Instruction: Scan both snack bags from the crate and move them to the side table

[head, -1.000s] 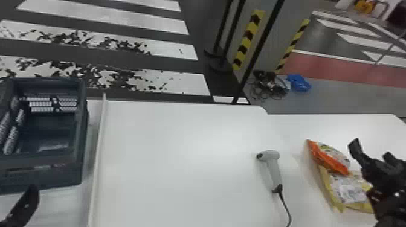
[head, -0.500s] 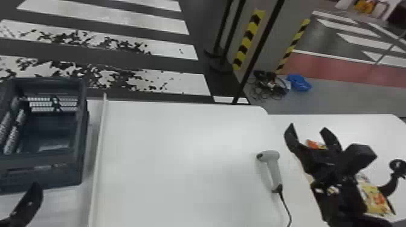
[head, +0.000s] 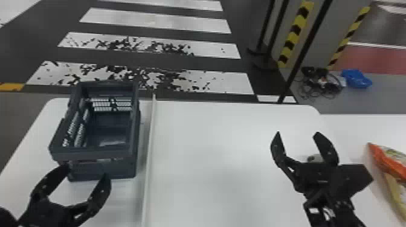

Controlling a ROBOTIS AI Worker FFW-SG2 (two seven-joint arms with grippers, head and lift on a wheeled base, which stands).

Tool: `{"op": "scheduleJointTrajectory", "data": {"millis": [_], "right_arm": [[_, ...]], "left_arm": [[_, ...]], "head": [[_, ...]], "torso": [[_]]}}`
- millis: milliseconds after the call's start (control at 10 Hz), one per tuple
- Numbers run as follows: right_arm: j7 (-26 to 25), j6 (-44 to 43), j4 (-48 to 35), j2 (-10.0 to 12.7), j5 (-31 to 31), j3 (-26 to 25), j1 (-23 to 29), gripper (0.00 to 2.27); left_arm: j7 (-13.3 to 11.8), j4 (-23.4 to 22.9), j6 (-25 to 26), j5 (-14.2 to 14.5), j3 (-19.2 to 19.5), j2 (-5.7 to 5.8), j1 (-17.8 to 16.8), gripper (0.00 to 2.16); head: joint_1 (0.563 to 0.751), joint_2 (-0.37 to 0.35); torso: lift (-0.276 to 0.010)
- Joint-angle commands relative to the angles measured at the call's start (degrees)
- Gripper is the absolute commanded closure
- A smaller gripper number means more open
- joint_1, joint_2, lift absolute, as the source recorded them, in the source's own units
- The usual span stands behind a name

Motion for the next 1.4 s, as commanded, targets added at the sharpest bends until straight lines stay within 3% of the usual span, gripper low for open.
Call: {"op": "scheduleJointTrajectory", "data": {"millis": [0, 400, 900, 1300], "right_arm": [[-0.33, -3.36, 0.89, 1.38, 0.58, 1.62, 1.86, 0.06], [-1.21, -13.38, 6.70, 3.32, 0.76, 4.44, 6.08, 0.06], [-2.00, -18.30, 7.66, 3.32, 0.85, 6.81, 9.51, 0.06], [-2.09, -18.65, 7.84, 2.88, 1.37, 9.10, 9.86, 0.06]], "left_arm": [[0.35, 0.26, 0.03, -0.16, -0.45, -0.04, -0.34, 0.04], [1.32, 0.00, -0.32, -1.22, -0.98, -1.53, -0.43, 0.04], [9.23, -3.78, 1.26, -4.73, -5.20, -2.32, 0.54, 0.04], [8.35, -5.10, 1.61, -5.79, -4.76, -2.32, 1.95, 0.04]], "head": [[0.695, -0.104], [0.695, -0.058], [0.695, -0.061], [0.695, -0.054]], "torso": [[-0.099], [-0.099], [-0.099], [-0.099]]}}
